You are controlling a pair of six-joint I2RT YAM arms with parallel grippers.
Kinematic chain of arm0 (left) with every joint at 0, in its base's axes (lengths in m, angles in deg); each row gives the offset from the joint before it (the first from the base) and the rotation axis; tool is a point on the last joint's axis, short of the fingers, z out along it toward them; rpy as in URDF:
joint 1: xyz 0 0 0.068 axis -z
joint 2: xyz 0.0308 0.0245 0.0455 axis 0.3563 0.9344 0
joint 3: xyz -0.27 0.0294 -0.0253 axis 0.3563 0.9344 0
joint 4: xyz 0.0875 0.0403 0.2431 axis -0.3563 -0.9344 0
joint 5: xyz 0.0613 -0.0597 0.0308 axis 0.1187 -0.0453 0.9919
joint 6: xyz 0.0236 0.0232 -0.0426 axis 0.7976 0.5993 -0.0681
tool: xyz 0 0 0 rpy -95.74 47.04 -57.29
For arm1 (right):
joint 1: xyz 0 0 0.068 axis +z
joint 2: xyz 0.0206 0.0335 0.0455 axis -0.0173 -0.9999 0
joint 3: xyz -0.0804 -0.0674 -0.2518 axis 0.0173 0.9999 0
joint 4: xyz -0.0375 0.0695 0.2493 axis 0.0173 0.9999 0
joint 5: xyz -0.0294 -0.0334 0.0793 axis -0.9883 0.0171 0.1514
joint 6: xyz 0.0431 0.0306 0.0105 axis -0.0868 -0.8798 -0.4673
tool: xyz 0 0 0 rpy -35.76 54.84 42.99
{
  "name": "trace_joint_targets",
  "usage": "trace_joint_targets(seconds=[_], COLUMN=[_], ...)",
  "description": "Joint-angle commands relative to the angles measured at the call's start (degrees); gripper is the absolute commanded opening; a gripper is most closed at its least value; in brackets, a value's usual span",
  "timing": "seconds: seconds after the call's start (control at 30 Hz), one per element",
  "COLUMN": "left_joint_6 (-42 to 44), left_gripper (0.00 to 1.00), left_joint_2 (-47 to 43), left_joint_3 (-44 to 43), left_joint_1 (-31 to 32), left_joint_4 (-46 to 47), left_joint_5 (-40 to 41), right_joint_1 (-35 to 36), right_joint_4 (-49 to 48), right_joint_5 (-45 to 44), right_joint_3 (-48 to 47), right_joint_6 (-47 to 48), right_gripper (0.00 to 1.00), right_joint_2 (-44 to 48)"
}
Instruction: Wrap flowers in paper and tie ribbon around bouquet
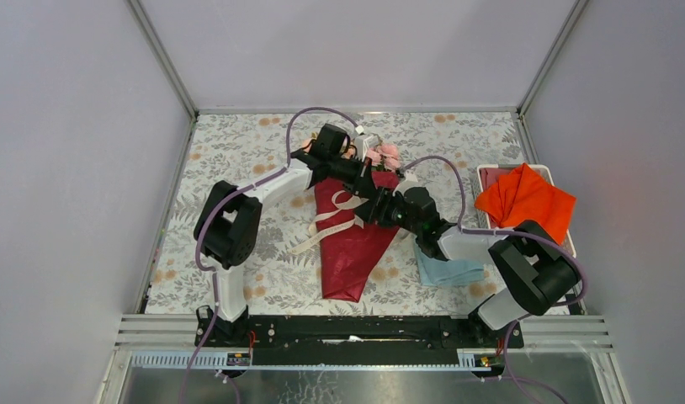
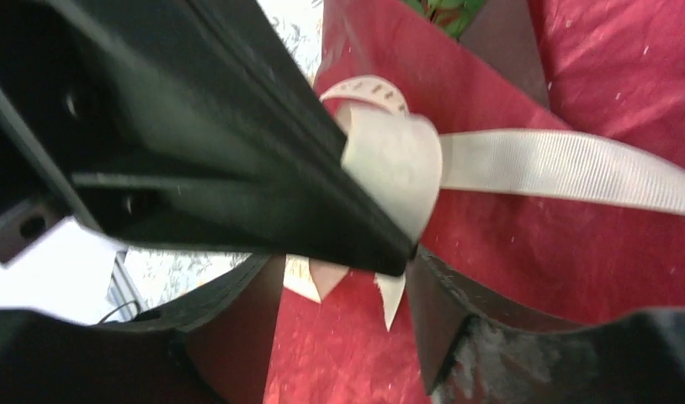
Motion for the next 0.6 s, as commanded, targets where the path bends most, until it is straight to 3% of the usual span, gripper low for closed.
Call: trace_joint_targets(seconds=[0.0, 0.17, 0.23, 0.3, 0.4, 0.43, 0.57], left_joint_6=[-1.9, -0.3, 1.5, 3.9, 10.2, 13.4, 21.7], left_gripper=[0.0, 0.0, 0.0, 0.02, 0.45, 0.53, 0.66], left_joint_2=[-1.4, -2.0, -2.2, -2.5, -2.4, -2.4, -4.3], left_joint_3=[1.0, 0.5, 0.1, -0.6, -4.0, -5.3, -7.9], left_joint_1=[-0.2, -0.2, -0.4, -0.7, -1.0, -1.3, -4.7], left_joint_4=[3.8, 1.9, 0.3, -2.1, -9.5, -12.4, -19.5], left_joint_5=[-2.2, -1.6, -0.8, -0.4, 1.9, 2.9, 8.6], right_joint_1=[0.4, 0.1, -0.2, -1.0, -3.3, -4.0, -5.1], right_joint_4=[-1.1, 3.8, 5.9, 6.4, 6.2, 6.4, 9.4], right_joint_5=[-5.6, -9.1, -11.3, -11.9, -10.5, -8.7, -5.9], right_joint_3=[-4.7, -5.8, -5.3, -4.3, -3.0, -2.9, -3.5], right_joint_6=[0.7, 1.6, 2.6, 2.8, 2.8, 3.1, 6.6], right_gripper=[0.57, 0.12, 0.0, 0.0, 0.0, 0.0, 0.0], right_joint_2=[-1.7, -0.7, 0.5, 1.4, 2.1, 2.2, 2.9])
